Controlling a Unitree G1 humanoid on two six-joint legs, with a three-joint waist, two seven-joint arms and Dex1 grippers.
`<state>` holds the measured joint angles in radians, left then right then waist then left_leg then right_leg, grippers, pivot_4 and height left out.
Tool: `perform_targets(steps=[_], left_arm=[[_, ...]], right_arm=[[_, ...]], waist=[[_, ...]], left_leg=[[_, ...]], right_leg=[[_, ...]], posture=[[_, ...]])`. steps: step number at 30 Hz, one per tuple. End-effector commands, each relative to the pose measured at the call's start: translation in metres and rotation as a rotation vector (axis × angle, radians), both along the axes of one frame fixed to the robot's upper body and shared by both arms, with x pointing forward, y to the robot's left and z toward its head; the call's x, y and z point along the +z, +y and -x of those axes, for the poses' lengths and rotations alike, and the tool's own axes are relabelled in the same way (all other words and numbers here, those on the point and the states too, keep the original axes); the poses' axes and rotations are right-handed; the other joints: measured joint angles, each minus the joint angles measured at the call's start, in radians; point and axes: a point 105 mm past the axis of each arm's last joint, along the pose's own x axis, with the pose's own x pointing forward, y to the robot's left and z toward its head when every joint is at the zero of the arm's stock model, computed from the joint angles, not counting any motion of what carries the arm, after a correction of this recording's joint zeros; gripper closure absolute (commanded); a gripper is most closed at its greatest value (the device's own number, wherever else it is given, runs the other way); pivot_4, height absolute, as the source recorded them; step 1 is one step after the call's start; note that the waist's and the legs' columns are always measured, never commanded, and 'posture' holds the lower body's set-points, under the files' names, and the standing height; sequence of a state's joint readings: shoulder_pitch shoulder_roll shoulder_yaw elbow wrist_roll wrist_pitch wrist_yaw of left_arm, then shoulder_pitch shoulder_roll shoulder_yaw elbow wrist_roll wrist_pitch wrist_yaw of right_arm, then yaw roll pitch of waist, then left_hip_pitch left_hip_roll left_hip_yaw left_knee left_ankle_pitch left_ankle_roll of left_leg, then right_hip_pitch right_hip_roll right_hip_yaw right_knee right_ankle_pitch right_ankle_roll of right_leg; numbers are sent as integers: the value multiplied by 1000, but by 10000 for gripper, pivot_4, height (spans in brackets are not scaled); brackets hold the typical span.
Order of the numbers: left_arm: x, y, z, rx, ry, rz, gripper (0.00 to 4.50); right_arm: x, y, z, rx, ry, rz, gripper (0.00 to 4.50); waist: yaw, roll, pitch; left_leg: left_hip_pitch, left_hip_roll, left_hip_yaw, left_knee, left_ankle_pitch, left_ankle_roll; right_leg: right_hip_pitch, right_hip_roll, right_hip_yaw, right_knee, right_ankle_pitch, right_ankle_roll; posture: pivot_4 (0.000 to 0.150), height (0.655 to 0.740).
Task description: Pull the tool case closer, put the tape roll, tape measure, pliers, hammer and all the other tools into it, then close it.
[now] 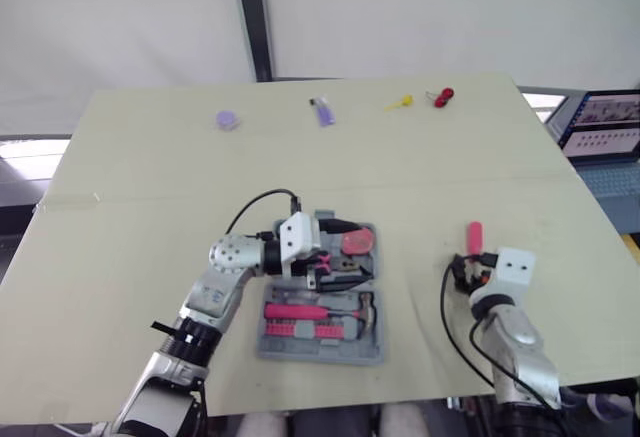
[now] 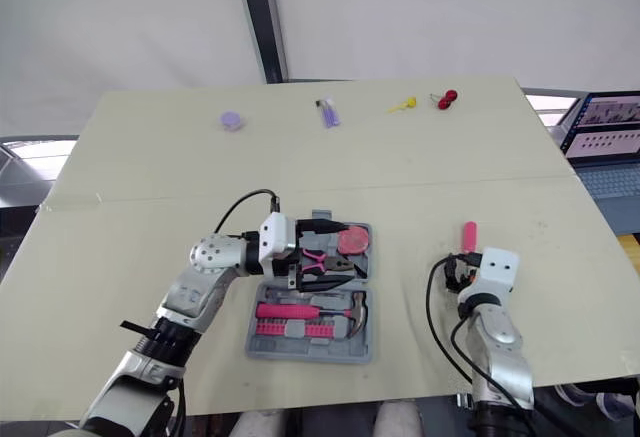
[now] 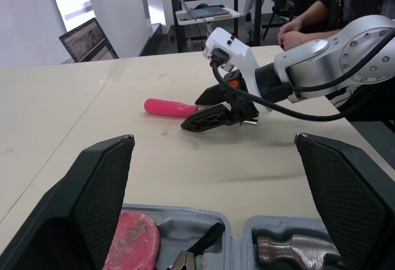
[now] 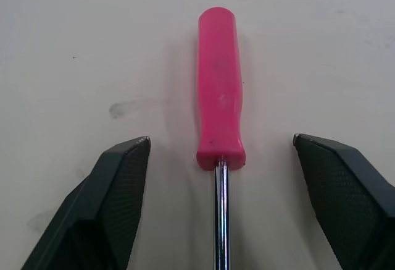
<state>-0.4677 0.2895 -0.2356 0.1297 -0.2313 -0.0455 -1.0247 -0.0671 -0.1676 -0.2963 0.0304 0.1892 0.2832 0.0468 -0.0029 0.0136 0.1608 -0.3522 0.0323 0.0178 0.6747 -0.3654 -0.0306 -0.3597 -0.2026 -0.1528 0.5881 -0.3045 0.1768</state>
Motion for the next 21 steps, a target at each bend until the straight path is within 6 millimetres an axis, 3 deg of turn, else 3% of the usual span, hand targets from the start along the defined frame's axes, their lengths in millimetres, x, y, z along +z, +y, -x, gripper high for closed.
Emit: perform_targets(steps=[1,3,6,10,12,17,21], left_arm=[[14,-5,2,-20,-62,16,0],[14,-6,1,-19,-62,16,0],[14,-7,1,-20,-61,15,0],[12,-7,2,-19,-55,15,0],[12,-6,1,-18,-54,13,0],[13,-3,-3,2,-51,23,0],[14,9,-2,5,-49,8,0]], right_arm=[[0,-6,0,-32,-8,-7,5480],[1,-7,-1,-37,-9,-4,5480],[1,-9,-1,-44,-12,0,13977],[2,-10,0,-44,-17,-1,33913],[3,-10,0,-42,-18,0,40904],[19,-6,-3,32,-77,60,40896],[49,22,-7,318,-79,145,40896]], waist=[[0,0,0],[0,0,0],[0,0,0],[1,0,0],[2,0,0],[2,0,0],[0,1,1]], left_leg=[[0,0,0,0,0,0],[0,0,0,0,0,0],[0,0,0,0,0,0],[0,0,0,0,0,0],[0,0,0,0,0,0],[0,0,0,0,0,0],[0,0,0,0,0,0]], right_leg=[[0,0,0,0,0,0],[0,0,0,0,0,0],[0,0,0,0,0,0],[0,0,0,0,0,0],[0,0,0,0,0,0],[0,0,0,0,0,0],[0,0,0,-1,0,0]], posture=[[1500,7400],[1500,7400],[1500,7400],[1500,7400],[1500,7400],[1500,7400],[1500,7400]])
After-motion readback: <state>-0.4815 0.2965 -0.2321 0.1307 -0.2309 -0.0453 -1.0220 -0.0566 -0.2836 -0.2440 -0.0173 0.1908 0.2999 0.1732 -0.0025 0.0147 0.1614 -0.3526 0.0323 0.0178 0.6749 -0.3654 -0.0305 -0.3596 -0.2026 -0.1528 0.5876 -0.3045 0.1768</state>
